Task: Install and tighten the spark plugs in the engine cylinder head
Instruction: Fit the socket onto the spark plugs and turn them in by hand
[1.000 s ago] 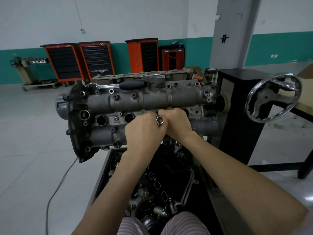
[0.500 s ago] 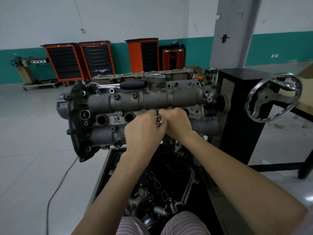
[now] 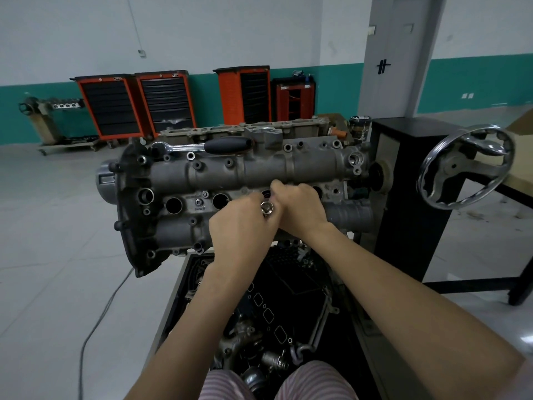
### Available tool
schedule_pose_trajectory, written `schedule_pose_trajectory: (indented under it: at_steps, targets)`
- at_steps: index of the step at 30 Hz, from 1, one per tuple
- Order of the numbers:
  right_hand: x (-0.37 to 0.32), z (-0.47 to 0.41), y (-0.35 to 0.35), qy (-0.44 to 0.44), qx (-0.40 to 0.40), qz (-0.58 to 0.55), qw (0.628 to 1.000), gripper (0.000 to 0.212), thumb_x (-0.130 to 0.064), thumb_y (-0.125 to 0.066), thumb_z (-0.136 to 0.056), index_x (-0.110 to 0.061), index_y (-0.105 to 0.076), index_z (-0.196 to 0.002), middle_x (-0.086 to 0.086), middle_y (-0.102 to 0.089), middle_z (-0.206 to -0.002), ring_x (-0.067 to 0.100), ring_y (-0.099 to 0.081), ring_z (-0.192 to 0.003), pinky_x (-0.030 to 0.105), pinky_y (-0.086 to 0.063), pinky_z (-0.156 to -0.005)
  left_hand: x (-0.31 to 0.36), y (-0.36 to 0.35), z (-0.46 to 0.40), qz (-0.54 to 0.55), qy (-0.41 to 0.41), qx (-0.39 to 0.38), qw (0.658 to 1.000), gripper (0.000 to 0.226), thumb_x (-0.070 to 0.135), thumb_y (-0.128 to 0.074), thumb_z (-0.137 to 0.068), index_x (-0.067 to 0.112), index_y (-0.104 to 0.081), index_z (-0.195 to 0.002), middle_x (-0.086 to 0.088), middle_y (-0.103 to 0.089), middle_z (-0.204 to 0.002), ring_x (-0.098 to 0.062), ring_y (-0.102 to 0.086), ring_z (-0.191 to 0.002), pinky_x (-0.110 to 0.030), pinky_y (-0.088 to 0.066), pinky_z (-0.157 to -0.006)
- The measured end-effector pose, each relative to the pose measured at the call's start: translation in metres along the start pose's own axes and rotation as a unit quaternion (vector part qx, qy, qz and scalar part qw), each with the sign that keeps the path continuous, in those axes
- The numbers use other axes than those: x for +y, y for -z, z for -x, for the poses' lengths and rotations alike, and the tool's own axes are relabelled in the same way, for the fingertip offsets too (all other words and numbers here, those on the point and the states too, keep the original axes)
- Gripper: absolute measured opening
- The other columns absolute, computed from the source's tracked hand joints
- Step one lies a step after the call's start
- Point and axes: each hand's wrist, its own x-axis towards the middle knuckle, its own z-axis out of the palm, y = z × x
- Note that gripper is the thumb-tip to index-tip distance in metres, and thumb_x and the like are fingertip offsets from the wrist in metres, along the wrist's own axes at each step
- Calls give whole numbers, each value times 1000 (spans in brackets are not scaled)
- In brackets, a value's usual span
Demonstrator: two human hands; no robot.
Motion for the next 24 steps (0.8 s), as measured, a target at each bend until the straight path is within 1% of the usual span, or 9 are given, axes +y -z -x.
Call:
schedule_pose_trajectory:
  at_steps: [4,7,10,12,14,17,19,21,24]
  targets:
    - [6,-3,0,-9,-68,15,998,15,-16,-53,-76,-2,-54,-73,19,-63,-64,36,-59,-59,33,-28,-57,-2,2,-2,62,-12,-22,998,23,34,-52,-83,19,-35,-81,9,-39,-70,-12,-35,-56,-25,-16,-45]
    - [4,2,0,11,-29,-9,999,16,-6,-66,-64,-2,-53,-55,15,-57,-47,30,-55,-42,29,-38,-48,-3,2,-3,65,15,-54,996,33,49,-52,-83,19,-38,-80,10,-39,-65,-11,-38,-57,-24,-18,-46]
    - [1,3,4,32,56,-6,998,25,-15,-42,-67,-9,-46,-43,7,-47,-35,24,-44,-29,20,-36,-41,-3,0,-3,37,24,-50,998,38,55,-48,-86,21,-47,-68,8,-41,-58,-19,-43,-62,-23,-17,-46]
    - [3,3,5,39,63,-8,997,25,-17,-36,-65,-10,-45,-43,6,-47,-35,24,-43,-28,20,-34,-41,1,-1,0,29,9,-32,999,41,47,-47,-89,21,-39,-58,6,-41,-57,-24,-50,-64,-25,-19,-46]
    - [5,3,2,29,24,-6,999,21,-15,-41,-68,-8,-49,-50,8,-52,-41,26,-49,-35,24,-32,-44,2,-1,2,37,-4,-21,999,37,38,-49,-87,23,-31,-59,6,-39,-59,-24,-48,-64,-26,-19,-45]
    - [5,1,-2,-2,-29,-8,1000,19,-21,-46,-74,-3,-52,-69,15,-62,-59,35,-57,-53,32,-29,-55,-2,-1,1,63,-16,-19,998,21,30,-52,-83,23,-34,-75,8,-36,-67,-17,-38,-64,-25,-15,-45]
    - [7,-1,-3,-1,-37,-4,999,22,-25,-48,-77,-4,-51,-73,16,-63,-65,36,-58,-59,33,-27,-58,-4,-1,0,64,-8,-32,997,24,39,-52,-83,22,-35,-81,9,-38,-71,-17,-42,-66,-24,-17,-45]
    - [8,-2,-2,13,-53,22,998,19,-25,-53,-80,-8,-47,-73,14,-65,-68,34,-59,-63,31,-26,-59,-3,-3,0,49,6,-63,997,40,57,-52,-81,20,-38,-82,9,-43,-73,-16,-43,-67,-25,-20,-47]
    - [5,2,3,49,27,12,998,19,-15,-51,-67,-9,-48,-49,8,-53,-41,25,-49,-35,22,-31,-44,-1,-7,-1,34,25,-69,997,42,62,-42,-82,22,-48,-70,7,-47,-63,-21,-52,-68,-26,-24,-48]
